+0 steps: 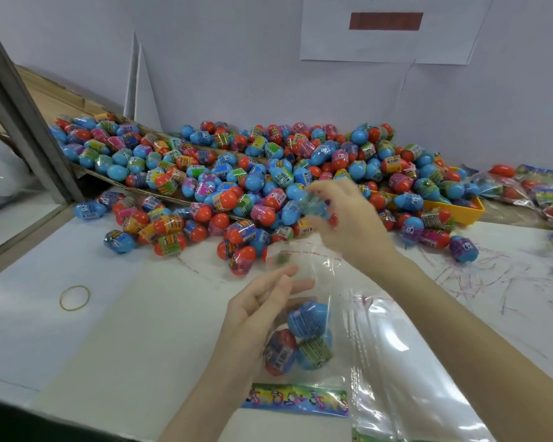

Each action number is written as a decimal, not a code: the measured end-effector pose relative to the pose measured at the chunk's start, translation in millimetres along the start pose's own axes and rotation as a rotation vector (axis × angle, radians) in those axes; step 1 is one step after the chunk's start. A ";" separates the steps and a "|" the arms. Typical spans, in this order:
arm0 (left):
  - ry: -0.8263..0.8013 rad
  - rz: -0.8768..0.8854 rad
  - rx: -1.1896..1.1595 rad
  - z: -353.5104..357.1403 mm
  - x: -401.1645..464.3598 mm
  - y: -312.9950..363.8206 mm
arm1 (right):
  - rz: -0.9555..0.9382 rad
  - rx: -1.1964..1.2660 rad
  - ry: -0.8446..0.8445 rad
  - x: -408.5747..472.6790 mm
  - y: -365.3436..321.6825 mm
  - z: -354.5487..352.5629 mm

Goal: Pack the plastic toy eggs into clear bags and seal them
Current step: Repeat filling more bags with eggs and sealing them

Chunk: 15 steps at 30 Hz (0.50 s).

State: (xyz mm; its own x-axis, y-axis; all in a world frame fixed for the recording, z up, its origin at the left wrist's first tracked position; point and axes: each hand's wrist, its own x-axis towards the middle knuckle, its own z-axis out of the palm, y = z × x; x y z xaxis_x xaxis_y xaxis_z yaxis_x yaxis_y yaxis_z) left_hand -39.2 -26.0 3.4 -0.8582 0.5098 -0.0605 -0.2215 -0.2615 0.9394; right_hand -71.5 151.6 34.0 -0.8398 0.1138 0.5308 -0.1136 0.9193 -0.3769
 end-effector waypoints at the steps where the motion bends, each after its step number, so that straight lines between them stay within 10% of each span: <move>1: -0.008 -0.005 -0.007 -0.3 0.4 -0.8 | 0.130 0.226 0.063 -2.7 -4.1 -10.2; 7: -0.064 0.004 0.013 -1.1 0.4 -4.2 | 0.299 0.989 0.111 -37.1 -41.6 -67.8; 15: -0.109 0.084 0.064 0.2 -4.2 -2.3 | -0.015 0.229 -0.150 -50.0 -67.9 -83.8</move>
State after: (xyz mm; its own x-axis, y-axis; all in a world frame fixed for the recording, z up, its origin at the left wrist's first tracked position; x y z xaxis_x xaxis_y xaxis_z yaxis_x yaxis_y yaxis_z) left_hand -35.0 -27.4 1.5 -0.8163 0.5751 0.0533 -0.1181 -0.2564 0.9593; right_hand 22.7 115.0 96.6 -0.9044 0.0285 0.4258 -0.2291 0.8093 -0.5409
